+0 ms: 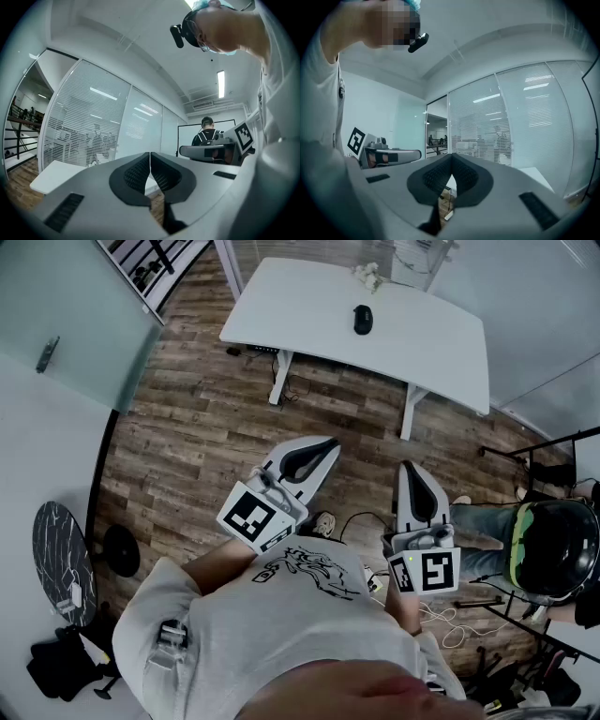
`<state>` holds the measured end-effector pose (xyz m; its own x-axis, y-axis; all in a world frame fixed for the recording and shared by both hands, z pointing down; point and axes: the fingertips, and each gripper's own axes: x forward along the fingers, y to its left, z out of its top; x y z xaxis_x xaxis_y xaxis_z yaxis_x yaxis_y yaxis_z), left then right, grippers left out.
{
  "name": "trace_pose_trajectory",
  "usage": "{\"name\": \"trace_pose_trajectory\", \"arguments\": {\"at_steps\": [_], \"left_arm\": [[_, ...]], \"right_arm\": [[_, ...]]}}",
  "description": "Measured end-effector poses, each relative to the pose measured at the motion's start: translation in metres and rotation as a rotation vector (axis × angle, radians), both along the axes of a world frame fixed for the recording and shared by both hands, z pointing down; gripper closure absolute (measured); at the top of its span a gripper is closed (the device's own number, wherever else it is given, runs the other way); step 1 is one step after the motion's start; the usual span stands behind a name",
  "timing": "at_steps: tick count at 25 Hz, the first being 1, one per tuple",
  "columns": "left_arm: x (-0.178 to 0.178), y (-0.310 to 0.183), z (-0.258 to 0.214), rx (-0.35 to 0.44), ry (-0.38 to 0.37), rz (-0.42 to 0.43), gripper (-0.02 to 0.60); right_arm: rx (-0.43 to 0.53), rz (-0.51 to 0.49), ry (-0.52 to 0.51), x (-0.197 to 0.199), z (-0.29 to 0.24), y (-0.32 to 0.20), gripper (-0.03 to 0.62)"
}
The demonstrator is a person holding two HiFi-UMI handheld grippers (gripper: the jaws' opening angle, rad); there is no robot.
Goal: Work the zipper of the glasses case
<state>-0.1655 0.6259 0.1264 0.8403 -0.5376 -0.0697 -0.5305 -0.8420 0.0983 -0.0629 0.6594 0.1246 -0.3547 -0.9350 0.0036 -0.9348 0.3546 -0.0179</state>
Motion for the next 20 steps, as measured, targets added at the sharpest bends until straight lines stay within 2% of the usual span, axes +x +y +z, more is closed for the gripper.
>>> {"name": "trace_pose_trajectory", "arguments": {"at_steps": [7,10,15,20], "left_arm": [[0.038,-0.013,0.003,-0.002,0.000,-0.011,0.560],[0.054,-0.020,0.005,-0.006,0.008,-0.027,0.560],[0.074,-0.029,0.009,-0.014,0.004,-0.042,0.560],[0.078,-0.048,0.008,-0.017,0.003,-0.067,0.560]], "right_arm": [[0.017,0.000,-0.012,0.038,0.001,-0.011,0.591],[0.042,-0.008,0.029,0.053,0.001,-0.019,0.588],[0.012,-0.027,-0.002,0.074,0.007,-0.035,0.589],[-0.007,-0.062,-0.020,0.078,0.011,-0.056,0.589]]}}
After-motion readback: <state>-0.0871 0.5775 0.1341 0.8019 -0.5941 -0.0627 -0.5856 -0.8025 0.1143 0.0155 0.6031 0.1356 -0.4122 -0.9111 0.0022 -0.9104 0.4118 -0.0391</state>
